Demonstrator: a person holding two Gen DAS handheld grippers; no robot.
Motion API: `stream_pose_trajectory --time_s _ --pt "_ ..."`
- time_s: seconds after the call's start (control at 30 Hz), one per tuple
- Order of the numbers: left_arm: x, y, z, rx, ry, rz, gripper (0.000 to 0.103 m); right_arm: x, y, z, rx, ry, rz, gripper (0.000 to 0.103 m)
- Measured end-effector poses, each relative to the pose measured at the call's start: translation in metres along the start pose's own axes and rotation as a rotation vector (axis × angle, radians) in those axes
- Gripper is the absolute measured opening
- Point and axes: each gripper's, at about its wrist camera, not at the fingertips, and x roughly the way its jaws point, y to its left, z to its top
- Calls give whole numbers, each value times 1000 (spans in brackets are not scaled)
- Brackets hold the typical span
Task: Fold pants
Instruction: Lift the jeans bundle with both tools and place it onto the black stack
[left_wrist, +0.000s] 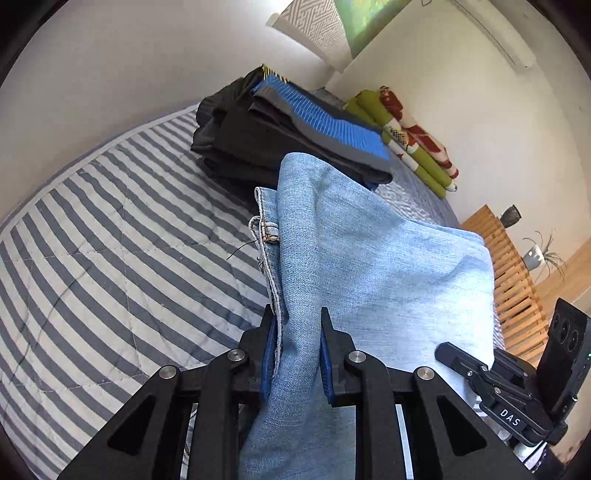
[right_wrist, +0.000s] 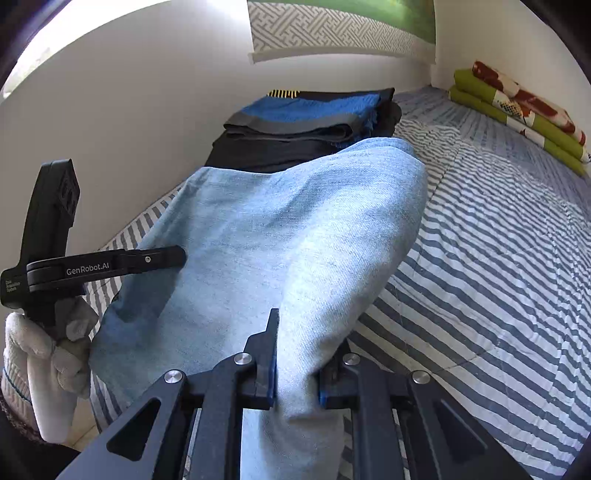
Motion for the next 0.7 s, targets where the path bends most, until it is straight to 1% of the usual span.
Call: stream_pose_trajectory --time_s 0.1,0.17,0.27,0.3,0.33,0.37,0.47,0.57,0.7 --pt "-17 -18 13 30 -48 -2 21 -20 4 5 2 -36 10 13" --pt "-32 -26 21 37 -90 -17 20 -31 4 11 6 -52 16 13" --pt "-57 -38 34 49 -149 -34 20 -43 8 31 4 -89 20 13" --pt "-62 -33 41 55 -161 -30 20 -47 10 38 -3 -104 19 13" --pt "-65 -36 53 64 -173 -23 20 -50 12 46 -10 -120 19 13" --pt "-63 -38 73 77 -183 -15 20 -52 14 55 -19 -136 21 13" --pt "-72 -51 117 113 -225 6 20 -58 19 86 -33 -185 18 13" --pt "-76 -61 165 133 -267 21 20 -52 16 128 -14 -234 32 13" --pt "-57 -68 229 167 -286 66 20 -41 5 181 43 -283 62 13"
